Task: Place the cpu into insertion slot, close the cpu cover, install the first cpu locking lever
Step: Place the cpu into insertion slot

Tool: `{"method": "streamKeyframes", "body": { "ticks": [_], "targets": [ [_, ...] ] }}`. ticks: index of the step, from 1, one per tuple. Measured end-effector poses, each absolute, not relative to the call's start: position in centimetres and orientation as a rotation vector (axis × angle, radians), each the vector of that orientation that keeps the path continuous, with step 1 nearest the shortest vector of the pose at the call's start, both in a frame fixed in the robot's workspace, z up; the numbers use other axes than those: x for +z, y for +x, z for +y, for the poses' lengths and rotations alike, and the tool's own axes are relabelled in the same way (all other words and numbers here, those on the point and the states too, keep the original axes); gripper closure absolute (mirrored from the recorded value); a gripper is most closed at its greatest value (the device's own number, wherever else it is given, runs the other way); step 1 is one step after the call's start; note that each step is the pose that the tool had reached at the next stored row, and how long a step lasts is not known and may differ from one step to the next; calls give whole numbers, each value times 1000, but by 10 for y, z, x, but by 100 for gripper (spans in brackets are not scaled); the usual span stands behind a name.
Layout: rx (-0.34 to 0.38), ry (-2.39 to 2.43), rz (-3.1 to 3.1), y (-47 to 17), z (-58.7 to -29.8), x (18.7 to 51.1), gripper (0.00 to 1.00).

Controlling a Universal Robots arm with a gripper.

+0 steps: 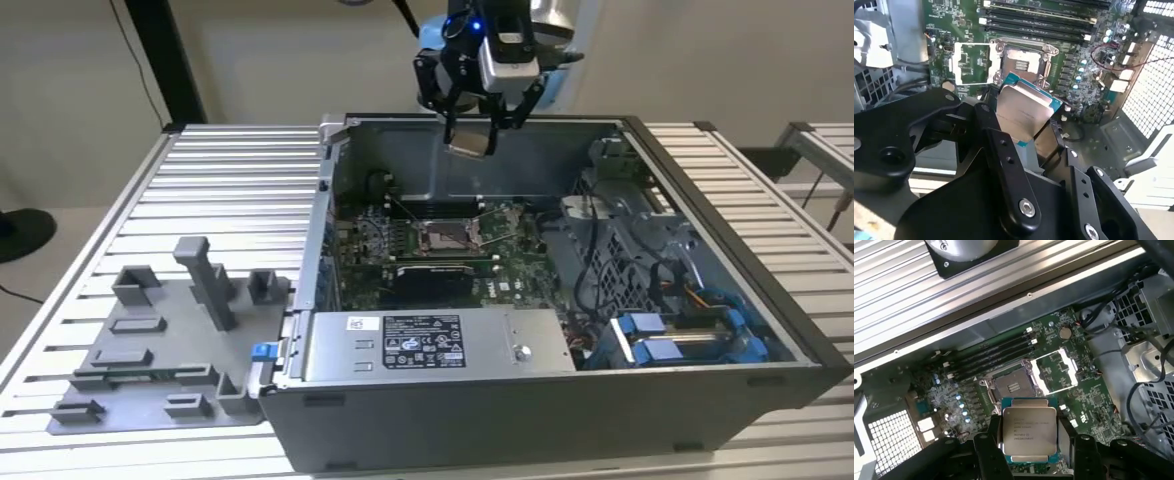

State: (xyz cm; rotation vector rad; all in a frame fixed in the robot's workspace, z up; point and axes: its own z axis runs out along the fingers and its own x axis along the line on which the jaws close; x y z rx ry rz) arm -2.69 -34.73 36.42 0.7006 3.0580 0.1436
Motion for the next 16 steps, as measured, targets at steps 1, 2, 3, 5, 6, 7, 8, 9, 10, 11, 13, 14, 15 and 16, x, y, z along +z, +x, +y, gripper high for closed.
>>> {"method": "streamKeyframes", "body": {
  "ticks": [1, 2, 3, 5, 6, 7, 8, 9, 10, 11, 13, 14, 15, 16],
  "targets": [
    [144, 717, 3054, -27, -347, 364, 100],
    [144, 735, 3049, -27, -347, 364, 100],
    [143, 752, 3044, -27, -347, 363, 100],
    [144, 781, 3036, -27, -347, 363, 100],
    [144, 796, 3032, -27, -347, 363, 100],
    [143, 811, 3027, -27, -347, 363, 100],
    [143, 832, 3021, -27, -347, 362, 100],
    [143, 853, 3014, -27, -347, 362, 100],
    [143, 874, 3007, -27, -347, 362, 100],
    [143, 897, 3000, -27, -347, 362, 100],
    [143, 945, 2984, -27, -347, 361, 100],
    [142, 969, 2975, -27, -347, 361, 100],
    [142, 993, 2967, -27, -347, 361, 100],
    [142, 1016, 2958, -27, -347, 361, 100]
  ]
}}
